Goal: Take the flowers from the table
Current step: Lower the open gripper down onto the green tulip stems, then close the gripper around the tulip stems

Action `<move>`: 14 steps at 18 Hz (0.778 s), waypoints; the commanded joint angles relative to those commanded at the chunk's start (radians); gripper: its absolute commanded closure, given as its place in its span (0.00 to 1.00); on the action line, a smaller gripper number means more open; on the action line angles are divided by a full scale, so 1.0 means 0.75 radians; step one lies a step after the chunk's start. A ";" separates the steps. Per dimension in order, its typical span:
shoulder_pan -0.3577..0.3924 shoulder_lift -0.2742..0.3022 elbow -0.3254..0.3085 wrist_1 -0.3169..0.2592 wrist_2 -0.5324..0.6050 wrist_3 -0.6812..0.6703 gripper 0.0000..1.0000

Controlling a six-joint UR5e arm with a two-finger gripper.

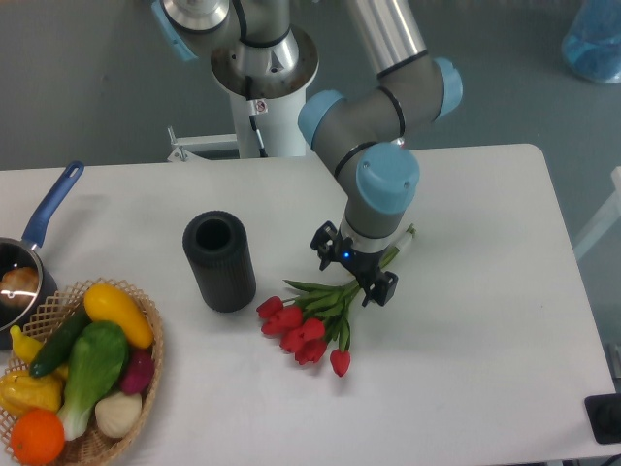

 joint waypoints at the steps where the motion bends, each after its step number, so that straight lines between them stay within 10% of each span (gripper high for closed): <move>1: 0.000 -0.010 0.000 0.004 0.000 -0.012 0.00; 7: -0.018 -0.047 0.008 0.055 0.000 -0.033 0.05; 14: -0.045 -0.068 0.016 0.086 -0.002 -0.163 0.94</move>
